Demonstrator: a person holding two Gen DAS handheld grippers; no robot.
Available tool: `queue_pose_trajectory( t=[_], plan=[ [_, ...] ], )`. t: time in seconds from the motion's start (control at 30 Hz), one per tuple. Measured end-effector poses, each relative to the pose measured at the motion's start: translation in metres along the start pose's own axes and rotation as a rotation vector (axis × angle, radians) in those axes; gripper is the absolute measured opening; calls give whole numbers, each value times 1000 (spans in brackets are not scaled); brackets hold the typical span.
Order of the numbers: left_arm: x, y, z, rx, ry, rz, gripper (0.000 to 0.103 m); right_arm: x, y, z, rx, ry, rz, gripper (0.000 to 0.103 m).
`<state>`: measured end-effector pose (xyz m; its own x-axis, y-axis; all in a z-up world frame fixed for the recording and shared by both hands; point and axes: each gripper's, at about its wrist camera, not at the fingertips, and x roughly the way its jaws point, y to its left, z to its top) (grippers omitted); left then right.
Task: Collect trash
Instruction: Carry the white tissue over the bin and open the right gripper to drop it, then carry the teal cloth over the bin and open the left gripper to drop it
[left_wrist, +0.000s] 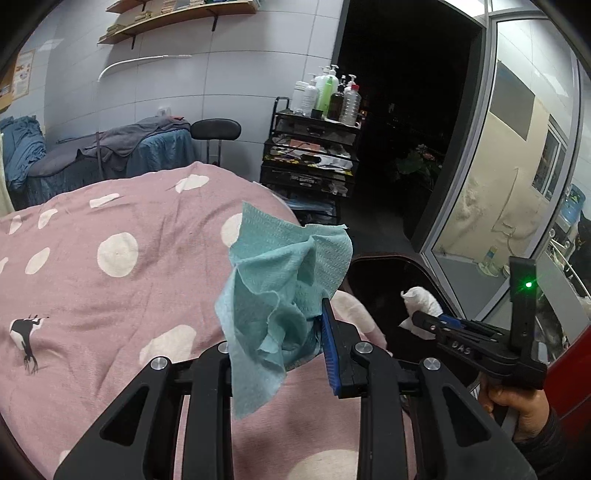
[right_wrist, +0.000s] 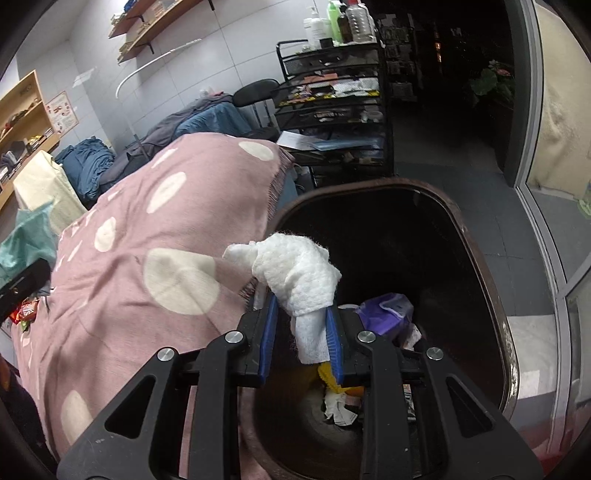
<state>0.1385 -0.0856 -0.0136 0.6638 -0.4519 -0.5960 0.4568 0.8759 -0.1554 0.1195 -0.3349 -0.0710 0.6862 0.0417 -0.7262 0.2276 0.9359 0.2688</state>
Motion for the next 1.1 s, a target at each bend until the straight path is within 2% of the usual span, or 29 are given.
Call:
queue_pose_trajectory(
  t=[0.13, 0.23, 0.37, 0.47, 0.7, 0.93, 1.1],
  plan=[
    [4, -13, -1, 17, 5, -17, 26, 6, -10, -5, 21, 14, -8, 26],
    [5, -18, -1, 22, 5, -28, 26, 12, -14, -7, 31, 25, -13, 33],
    [9, -26, -1, 25, 13, -43, 26, 14, -18, -12, 48, 25, -13, 60],
    [12, -31, -2, 28, 21, -53, 26, 16, -19, -14, 58, 28, -12, 72],
    [15, -42, -4, 42, 27, -71, 26, 8, -20, -13, 76, 10, -13, 80],
    [20, -59, -2, 74, 34, -106, 26, -11, -25, -7, 92, -68, -40, 85],
    [32, -71, -3, 89, 59, -134, 26, -32, -34, -2, 130, -156, -77, 87]
  ],
)
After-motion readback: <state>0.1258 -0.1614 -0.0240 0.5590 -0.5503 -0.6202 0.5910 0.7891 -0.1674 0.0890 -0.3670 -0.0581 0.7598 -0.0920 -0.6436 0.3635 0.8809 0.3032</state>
